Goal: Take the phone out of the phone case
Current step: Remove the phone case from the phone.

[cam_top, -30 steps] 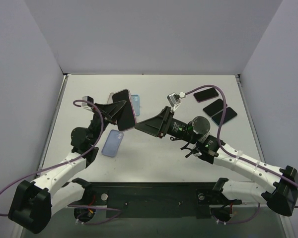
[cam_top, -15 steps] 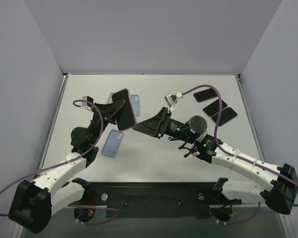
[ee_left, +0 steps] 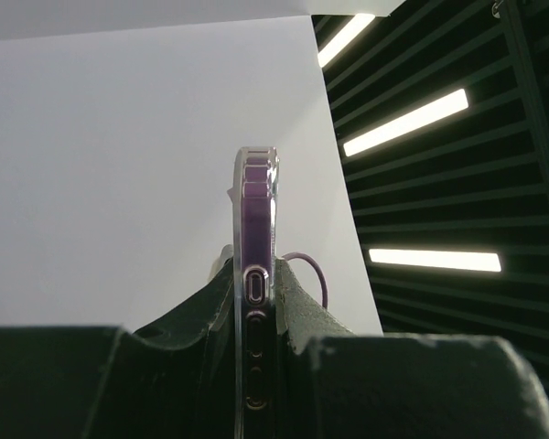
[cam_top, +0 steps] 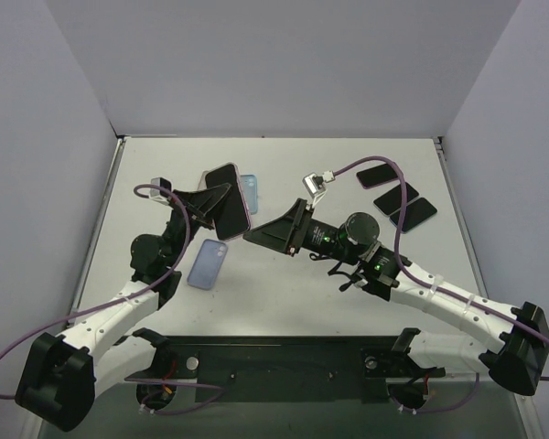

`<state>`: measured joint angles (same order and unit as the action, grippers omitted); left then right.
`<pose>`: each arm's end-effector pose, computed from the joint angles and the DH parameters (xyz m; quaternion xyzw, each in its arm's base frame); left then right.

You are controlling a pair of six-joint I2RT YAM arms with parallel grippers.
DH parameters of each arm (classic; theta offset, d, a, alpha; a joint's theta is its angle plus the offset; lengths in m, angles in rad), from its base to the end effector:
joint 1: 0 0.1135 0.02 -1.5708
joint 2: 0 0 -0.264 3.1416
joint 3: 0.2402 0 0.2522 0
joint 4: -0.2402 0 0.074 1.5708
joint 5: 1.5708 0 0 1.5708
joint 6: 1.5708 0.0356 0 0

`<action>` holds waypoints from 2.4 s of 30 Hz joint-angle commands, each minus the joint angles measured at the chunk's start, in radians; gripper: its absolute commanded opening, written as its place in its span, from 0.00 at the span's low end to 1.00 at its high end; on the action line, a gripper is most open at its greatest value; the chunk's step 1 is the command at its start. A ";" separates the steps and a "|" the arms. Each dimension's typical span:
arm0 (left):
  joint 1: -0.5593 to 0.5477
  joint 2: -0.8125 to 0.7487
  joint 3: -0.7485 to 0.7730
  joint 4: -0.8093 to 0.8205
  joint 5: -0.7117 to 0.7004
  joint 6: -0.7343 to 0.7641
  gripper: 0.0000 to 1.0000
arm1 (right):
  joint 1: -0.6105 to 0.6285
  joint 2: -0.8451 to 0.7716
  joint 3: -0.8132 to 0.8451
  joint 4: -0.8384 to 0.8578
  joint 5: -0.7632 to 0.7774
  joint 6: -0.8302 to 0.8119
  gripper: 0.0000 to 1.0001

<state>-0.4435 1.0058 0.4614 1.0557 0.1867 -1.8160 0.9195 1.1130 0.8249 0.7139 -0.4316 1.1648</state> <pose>0.1907 -0.0979 0.3143 -0.2566 0.4402 -0.7971 0.3242 0.1410 0.2095 0.3822 -0.1139 0.5472 0.7675 0.3139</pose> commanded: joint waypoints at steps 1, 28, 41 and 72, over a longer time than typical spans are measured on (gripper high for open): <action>-0.006 -0.045 0.046 0.064 0.005 0.023 0.00 | 0.005 0.004 0.062 -0.022 0.070 -0.059 0.40; -0.101 -0.096 0.118 -0.126 0.058 0.234 0.00 | -0.077 0.157 0.189 -0.110 0.205 0.001 0.39; -0.055 -0.038 0.241 -0.243 0.425 0.492 0.45 | -0.172 0.148 0.145 0.030 -0.144 0.090 0.00; 0.005 -0.122 0.120 -0.186 0.445 0.615 0.49 | -0.249 0.071 0.020 0.354 -0.219 0.463 0.00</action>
<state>-0.4465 0.9096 0.5156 0.9424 0.6632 -1.2419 0.6613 1.2308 0.8291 0.9516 -0.6514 1.6485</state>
